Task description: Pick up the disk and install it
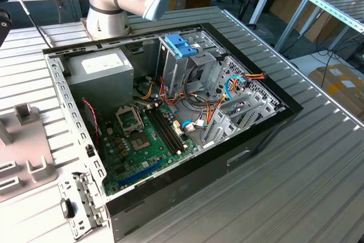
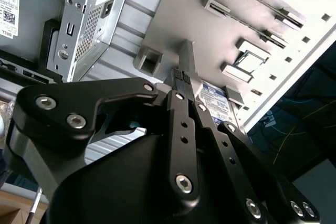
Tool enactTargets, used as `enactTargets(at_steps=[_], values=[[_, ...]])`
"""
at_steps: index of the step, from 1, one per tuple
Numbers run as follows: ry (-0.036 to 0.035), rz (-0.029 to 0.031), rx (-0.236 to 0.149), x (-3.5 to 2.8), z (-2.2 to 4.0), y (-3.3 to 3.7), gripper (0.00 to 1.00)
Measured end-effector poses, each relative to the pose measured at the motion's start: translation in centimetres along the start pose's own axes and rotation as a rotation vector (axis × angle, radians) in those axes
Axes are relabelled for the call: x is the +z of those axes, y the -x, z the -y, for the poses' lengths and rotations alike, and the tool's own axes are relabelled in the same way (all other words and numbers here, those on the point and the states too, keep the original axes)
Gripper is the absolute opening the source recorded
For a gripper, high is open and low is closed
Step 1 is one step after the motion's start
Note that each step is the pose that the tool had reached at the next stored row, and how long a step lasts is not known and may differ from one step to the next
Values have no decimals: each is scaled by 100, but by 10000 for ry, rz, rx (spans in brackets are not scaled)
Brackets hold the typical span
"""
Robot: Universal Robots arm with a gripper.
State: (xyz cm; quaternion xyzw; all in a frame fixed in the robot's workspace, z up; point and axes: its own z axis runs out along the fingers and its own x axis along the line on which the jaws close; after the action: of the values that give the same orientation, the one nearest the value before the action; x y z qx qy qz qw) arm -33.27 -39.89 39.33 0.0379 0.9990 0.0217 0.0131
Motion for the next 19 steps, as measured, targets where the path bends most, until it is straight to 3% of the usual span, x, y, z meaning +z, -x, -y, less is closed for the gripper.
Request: enactTargets(at_steps=[19], values=[[0, 0, 0, -6, 18, -231, 11]])
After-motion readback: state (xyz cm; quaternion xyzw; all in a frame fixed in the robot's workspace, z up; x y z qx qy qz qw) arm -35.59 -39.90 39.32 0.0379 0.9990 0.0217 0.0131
